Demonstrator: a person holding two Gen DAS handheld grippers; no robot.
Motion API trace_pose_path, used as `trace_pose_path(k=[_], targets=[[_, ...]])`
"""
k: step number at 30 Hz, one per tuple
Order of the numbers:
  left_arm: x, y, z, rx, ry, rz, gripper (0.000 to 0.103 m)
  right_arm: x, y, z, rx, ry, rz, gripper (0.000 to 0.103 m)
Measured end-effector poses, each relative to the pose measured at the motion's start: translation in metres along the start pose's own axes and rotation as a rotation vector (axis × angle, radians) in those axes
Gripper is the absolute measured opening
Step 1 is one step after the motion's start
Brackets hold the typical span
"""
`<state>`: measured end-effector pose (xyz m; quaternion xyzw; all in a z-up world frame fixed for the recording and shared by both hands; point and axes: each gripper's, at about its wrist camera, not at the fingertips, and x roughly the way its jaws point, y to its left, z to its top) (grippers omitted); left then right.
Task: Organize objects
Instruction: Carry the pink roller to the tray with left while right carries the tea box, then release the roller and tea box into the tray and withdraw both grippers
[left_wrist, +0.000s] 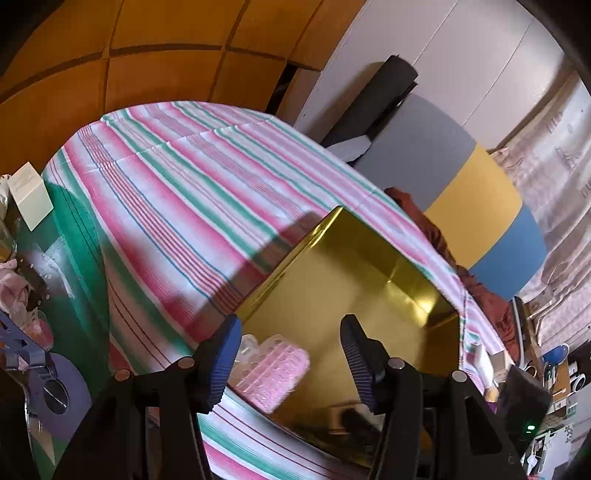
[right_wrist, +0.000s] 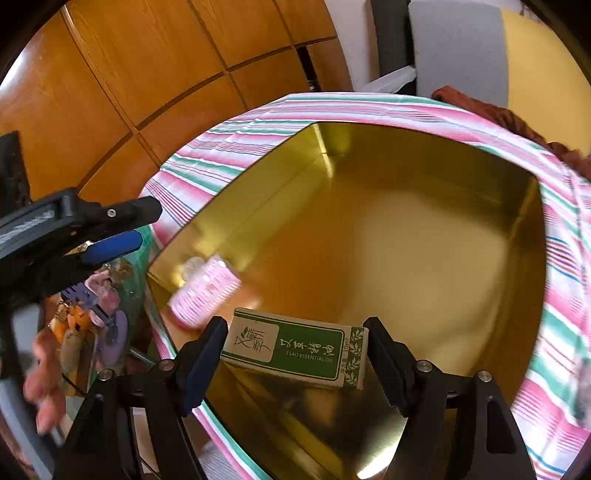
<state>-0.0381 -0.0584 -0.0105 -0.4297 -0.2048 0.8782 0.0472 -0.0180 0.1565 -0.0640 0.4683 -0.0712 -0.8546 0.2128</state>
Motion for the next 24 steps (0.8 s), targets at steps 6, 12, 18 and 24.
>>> trace_pose_path(k=[6, 12, 18, 24], targets=[[-0.011, -0.008, 0.007, 0.005, -0.042, -0.021, 0.057, -0.001, 0.021, 0.006, -0.011, -0.023, 0.050, 0.097], [-0.016, -0.008, 0.008, -0.020, -0.060, -0.052, 0.057, -0.041, 0.018, 0.004, -0.005, -0.134, 0.023, 0.100], [-0.011, -0.021, 0.001, 0.013, -0.035, -0.064, 0.057, -0.069, 0.003, -0.006, 0.048, -0.180, -0.023, 0.102], [-0.005, -0.045, -0.018, 0.100, 0.004, -0.101, 0.057, -0.091, -0.016, -0.016, 0.099, -0.209, -0.108, 0.103]])
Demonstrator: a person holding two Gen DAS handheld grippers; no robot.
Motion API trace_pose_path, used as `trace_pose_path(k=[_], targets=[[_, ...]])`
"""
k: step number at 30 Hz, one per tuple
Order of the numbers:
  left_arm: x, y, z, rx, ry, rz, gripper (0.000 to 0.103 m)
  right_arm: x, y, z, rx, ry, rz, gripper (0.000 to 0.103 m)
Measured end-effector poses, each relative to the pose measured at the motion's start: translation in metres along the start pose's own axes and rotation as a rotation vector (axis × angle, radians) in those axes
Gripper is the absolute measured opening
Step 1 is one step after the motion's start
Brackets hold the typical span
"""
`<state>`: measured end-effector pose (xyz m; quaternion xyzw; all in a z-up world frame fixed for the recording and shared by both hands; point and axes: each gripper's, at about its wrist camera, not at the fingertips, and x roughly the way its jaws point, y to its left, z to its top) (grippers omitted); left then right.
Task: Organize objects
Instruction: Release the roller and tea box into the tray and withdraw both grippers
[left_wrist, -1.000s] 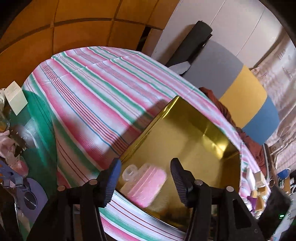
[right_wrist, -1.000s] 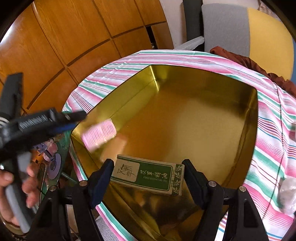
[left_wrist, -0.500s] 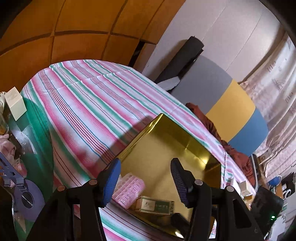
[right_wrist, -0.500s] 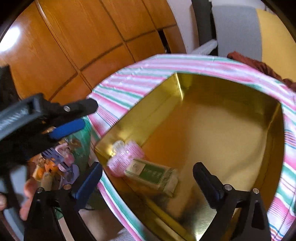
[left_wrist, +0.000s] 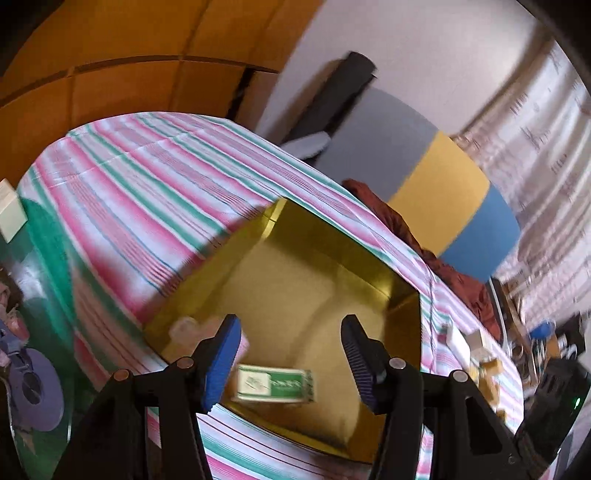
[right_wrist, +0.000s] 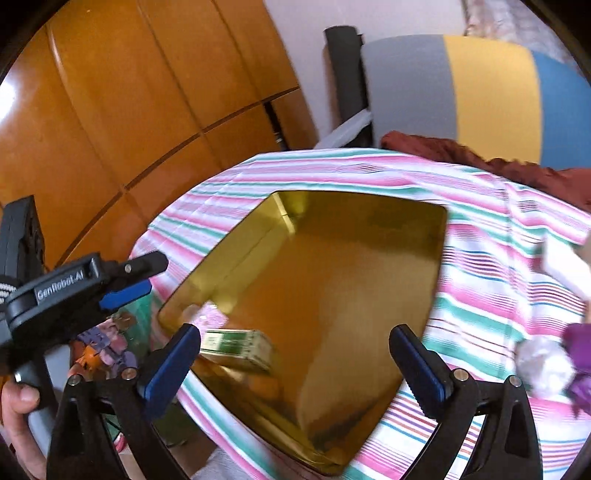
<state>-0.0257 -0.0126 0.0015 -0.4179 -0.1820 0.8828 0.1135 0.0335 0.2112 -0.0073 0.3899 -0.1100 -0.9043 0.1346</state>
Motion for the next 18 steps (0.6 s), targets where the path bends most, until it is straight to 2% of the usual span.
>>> trace_pose_path(k=[6, 11, 18], targets=[[0.010, -0.046, -0.024, 0.184, 0.061, -0.054, 0.058, -0.023, -0.030, -0.006, 0.036, -0.023, -0.064, 0.103], [0.006, -0.087, -0.048, 0.339, 0.081, -0.117, 0.058, -0.041, -0.056, -0.016, 0.045, -0.036, -0.116, 0.103], [0.002, -0.124, -0.082, 0.437, 0.134, -0.243, 0.058, -0.079, -0.109, -0.040, 0.061, -0.018, -0.223, 0.103]])
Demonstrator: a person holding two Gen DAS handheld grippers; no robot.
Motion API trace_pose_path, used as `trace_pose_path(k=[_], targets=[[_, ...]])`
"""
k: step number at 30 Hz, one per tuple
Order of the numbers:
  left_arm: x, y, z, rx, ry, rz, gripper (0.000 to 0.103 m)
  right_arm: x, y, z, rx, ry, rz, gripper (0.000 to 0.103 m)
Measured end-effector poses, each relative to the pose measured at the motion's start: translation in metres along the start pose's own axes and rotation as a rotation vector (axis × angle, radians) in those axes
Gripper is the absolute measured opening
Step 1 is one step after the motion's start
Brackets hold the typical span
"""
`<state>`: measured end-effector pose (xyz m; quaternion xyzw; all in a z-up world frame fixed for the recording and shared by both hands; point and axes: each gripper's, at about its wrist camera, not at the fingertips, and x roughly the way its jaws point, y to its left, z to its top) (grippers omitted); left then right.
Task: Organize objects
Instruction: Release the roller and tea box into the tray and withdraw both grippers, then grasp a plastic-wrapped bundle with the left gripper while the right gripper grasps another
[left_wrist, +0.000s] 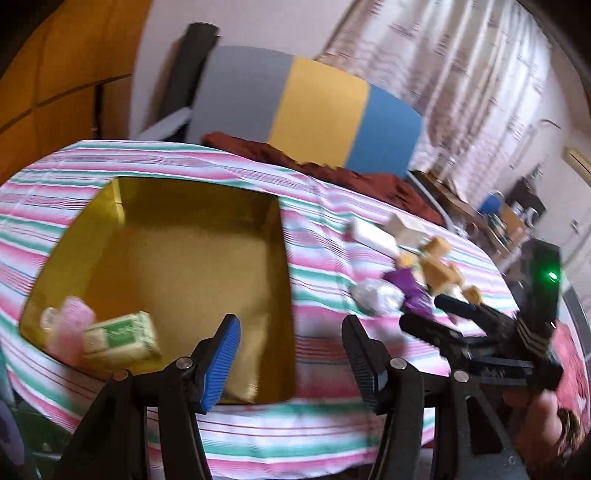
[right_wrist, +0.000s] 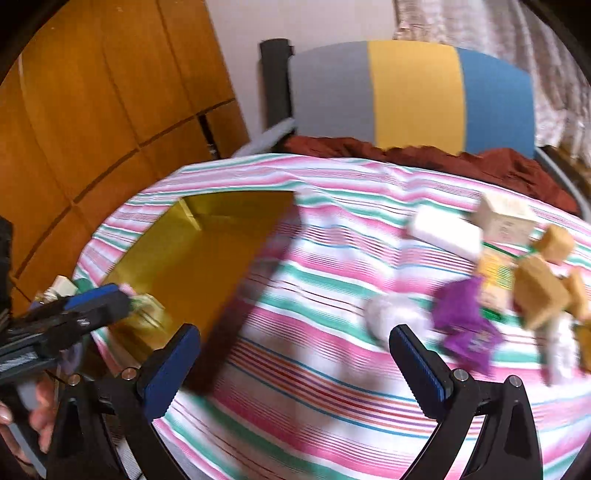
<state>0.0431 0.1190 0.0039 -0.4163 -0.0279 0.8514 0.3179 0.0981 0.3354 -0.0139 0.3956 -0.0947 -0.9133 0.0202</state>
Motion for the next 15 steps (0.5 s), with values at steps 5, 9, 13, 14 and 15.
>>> trace_pose_path(k=[5, 9, 13, 14, 15], targets=[[0.010, -0.030, -0.015, 0.060, 0.045, -0.038, 0.058, -0.015, -0.060, -0.013, 0.027, 0.033, -0.128, 0.103], [0.021, -0.049, -0.022, 0.074, 0.082, -0.065, 0.058, -0.028, -0.114, -0.016, 0.069, 0.045, -0.246, 0.103], [0.031, -0.068, -0.027, 0.110, 0.108, -0.070, 0.058, -0.037, -0.165, -0.012, 0.096, 0.054, -0.355, 0.103], [0.034, -0.072, -0.028, 0.115, 0.114, -0.070, 0.058, -0.037, -0.179, -0.011, 0.106, 0.055, -0.373, 0.103], [0.037, -0.074, -0.029, 0.117, 0.121, -0.073, 0.058, -0.037, -0.190, -0.010, 0.113, 0.055, -0.385, 0.103]])
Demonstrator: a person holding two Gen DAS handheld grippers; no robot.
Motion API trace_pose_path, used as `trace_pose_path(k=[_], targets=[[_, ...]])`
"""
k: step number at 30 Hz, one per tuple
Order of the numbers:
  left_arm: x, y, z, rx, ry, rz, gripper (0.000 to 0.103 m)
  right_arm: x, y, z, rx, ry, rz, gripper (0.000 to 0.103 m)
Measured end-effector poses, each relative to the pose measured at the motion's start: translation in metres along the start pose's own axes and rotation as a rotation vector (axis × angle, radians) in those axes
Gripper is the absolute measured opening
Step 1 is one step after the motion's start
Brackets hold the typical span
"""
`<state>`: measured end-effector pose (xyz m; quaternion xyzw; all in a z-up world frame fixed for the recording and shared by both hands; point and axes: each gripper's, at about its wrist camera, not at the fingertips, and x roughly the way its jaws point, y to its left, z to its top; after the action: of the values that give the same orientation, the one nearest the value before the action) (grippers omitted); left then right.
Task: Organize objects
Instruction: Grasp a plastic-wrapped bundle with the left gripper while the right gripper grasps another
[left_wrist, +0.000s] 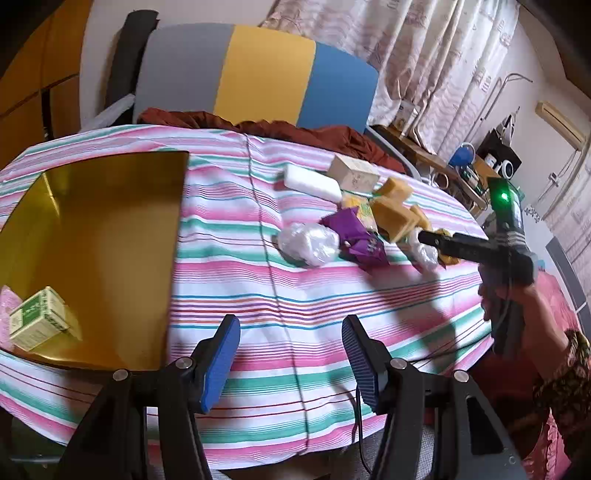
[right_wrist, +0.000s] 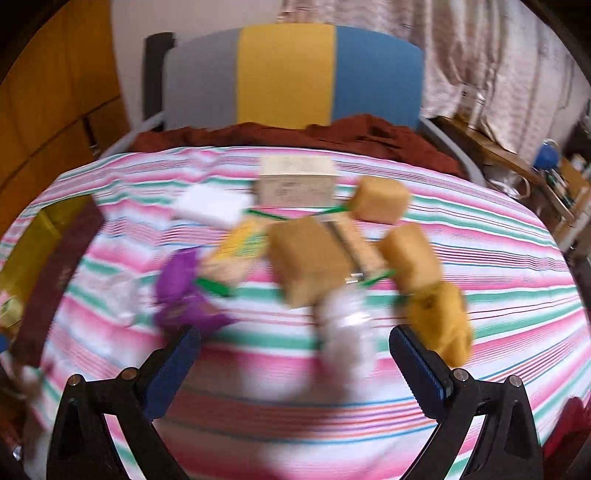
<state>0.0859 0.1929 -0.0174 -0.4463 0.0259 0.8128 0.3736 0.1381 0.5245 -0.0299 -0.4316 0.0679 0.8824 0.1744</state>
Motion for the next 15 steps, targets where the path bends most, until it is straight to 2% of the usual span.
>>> trace_pose_path(k=[3, 5, 8, 11, 13, 14, 15], targets=[[0.009, -0.006, 0.000, 0.006, 0.019, -0.004, 0.058, 0.013, -0.022, 0.003, 0.023, 0.011, -0.031, 0.103], [0.016, -0.009, 0.001, 0.004, 0.032, 0.003, 0.058, 0.023, -0.030, 0.003, 0.041, 0.020, -0.012, 0.101], [0.022, -0.011, 0.003, -0.004, 0.045, 0.007, 0.058, 0.039, -0.035, 0.001, 0.045, 0.030, -0.022, 0.095], [0.029, -0.011, 0.008, -0.014, 0.056, 0.012, 0.058, 0.056, -0.038, -0.002, 0.072, 0.059, 0.006, 0.078], [0.035, -0.013, 0.012, -0.017, 0.060, 0.015, 0.058, 0.066, -0.042, -0.005, 0.096, 0.093, 0.019, 0.059], [0.038, -0.014, 0.014, -0.016, 0.062, 0.017, 0.058, 0.069, -0.043, -0.005, 0.103, 0.104, 0.026, 0.058], [0.041, -0.016, 0.016, -0.016, 0.063, 0.019, 0.058, 0.067, -0.043, -0.006, 0.097, 0.098, 0.019, 0.051]])
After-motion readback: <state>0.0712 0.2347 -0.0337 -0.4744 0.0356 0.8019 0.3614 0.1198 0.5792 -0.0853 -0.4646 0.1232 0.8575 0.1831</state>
